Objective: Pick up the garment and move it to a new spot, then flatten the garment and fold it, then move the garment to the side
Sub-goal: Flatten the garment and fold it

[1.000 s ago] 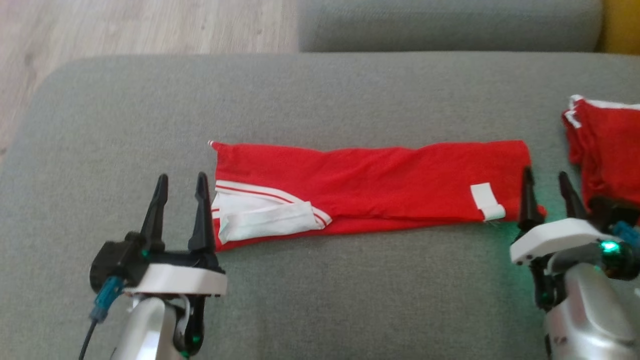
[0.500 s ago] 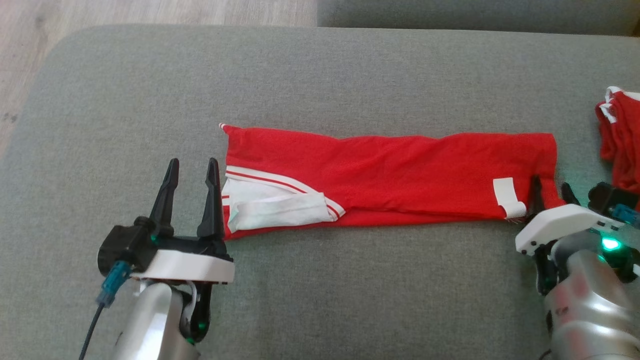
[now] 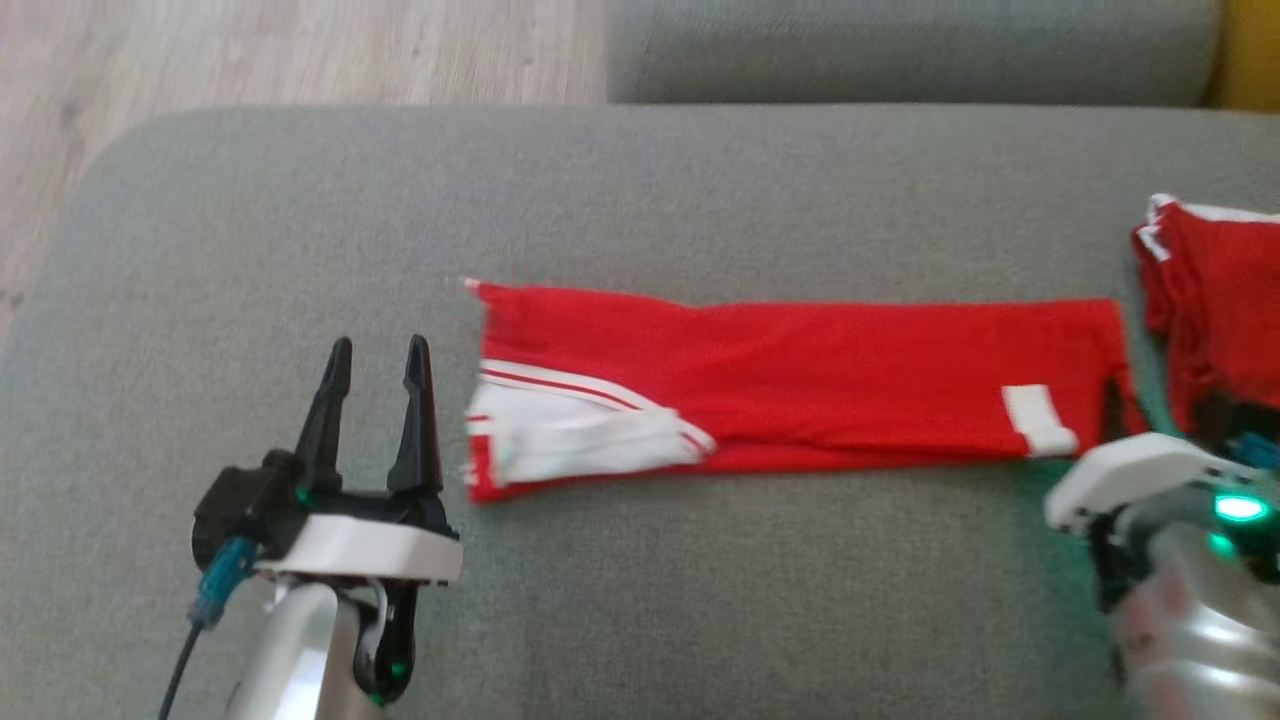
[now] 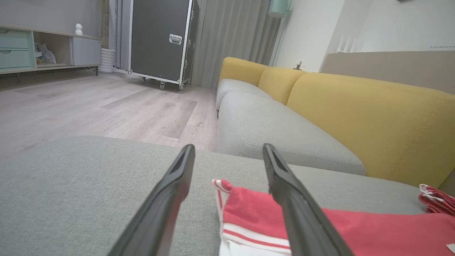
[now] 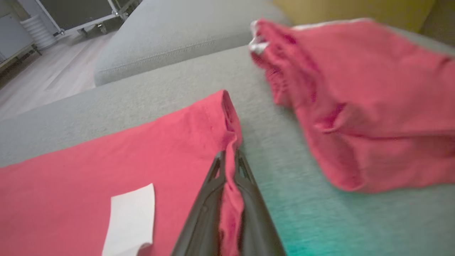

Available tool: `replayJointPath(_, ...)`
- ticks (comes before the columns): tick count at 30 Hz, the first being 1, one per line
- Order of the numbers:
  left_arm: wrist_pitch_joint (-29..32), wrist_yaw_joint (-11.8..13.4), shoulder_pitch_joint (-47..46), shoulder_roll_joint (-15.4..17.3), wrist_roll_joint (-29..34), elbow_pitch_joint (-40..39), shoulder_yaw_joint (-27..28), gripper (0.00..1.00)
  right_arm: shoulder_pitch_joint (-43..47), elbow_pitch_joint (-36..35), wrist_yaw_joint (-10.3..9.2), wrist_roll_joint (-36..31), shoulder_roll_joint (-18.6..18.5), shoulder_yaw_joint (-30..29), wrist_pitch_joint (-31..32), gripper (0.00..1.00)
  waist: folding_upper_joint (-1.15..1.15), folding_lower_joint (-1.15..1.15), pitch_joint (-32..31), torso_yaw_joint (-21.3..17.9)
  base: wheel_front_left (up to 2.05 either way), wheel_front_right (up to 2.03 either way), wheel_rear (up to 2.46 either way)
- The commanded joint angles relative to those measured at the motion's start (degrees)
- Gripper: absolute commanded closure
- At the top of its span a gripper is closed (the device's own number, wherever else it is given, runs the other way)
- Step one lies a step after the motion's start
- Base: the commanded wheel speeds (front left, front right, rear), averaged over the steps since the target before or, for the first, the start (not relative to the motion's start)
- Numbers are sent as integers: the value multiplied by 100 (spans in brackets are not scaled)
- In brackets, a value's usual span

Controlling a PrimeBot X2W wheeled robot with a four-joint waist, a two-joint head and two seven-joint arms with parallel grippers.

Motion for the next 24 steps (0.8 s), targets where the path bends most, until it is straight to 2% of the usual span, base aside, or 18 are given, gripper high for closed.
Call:
replayJointPath(1,-53,-9,-25,36,-2,-170,193,0,10,-282,19,-157,-238,29,-101,100,0,0,-138,-60,0,0,0)
replayJointPath(5,-53,-11,59,36,7,-173,199,0,132,-499,19,-347,-263,-83,-115,100,0,0,-249,-111,0,0,0)
replayJointPath(10,-53,-6,161,36,42,-148,264,0,91,-577,19,-165,-38,1,-119,100,0,0,-430,-66,0,0,0)
replayJointPath(18,-53,-18,228,95,226,-14,361,0,-59,-625,19,487,196,716,-102,100,0,0,-752,297,0,0,0)
replayJointPath(20,-53,-22,226,142,259,-11,407,0,-100,-608,19,879,213,1133,-69,100,0,0,-844,445,0,0,0)
replayJointPath(24,-53,-26,222,205,284,-13,496,0,-101,-727,19,2208,218,2463,35,100,0,0,-956,767,0,0,0)
